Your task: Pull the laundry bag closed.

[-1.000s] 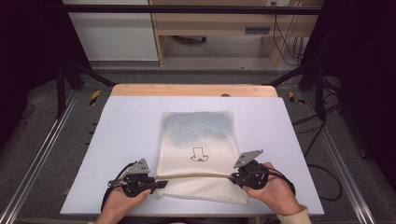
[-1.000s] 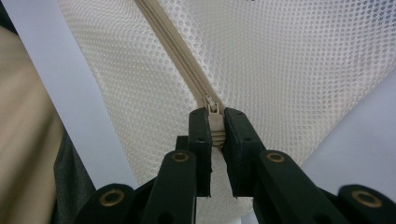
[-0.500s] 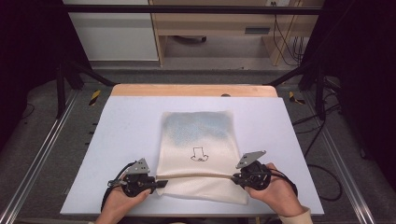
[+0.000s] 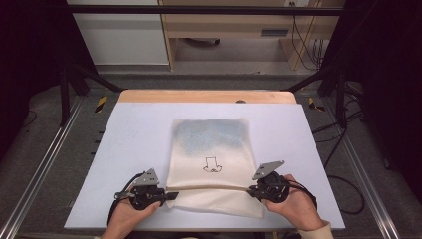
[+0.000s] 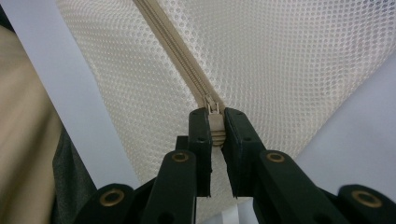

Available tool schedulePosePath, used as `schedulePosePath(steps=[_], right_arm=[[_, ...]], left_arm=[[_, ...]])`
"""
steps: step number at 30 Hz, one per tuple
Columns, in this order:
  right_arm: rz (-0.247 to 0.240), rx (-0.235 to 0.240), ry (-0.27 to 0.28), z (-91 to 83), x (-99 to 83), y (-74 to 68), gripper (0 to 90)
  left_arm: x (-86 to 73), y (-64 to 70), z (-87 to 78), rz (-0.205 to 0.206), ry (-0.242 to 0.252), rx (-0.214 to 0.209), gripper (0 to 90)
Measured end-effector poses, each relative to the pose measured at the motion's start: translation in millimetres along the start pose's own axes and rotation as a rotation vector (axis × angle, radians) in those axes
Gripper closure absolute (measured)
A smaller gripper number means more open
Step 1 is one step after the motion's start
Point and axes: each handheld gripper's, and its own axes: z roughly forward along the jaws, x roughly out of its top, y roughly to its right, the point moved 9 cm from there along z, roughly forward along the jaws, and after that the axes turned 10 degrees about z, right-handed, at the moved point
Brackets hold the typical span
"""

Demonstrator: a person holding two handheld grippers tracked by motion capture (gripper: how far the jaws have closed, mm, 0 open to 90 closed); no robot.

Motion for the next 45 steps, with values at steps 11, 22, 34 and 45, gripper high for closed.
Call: schedulePosePath(steps=[11, 22, 34, 45], right_arm=[[0.021, -0.006, -0.005, -0.1, -5.1, 4.3, 81.9], [0.025, -0.012, -0.017, 1.7, -9.3, 7.3, 81.9], [0.039, -0.025, -0.020, 4.6, -13.7, 10.6, 81.9], [0.045, -0.036, -0.023, 2.8, -17.1, 14.7, 81.9]], left_arm=[[-0.1, -1.9, -1.0, -0.006, 0.003, 0.005, 82.7], [0.2, -5.0, -3.1, -0.003, 0.003, 0.017, 82.7], [2.2, -6.6, -6.6, -0.002, 0.014, 0.027, 82.8], [2.9, -5.9, -6.9, 0.001, 0.014, 0.026, 82.8]])
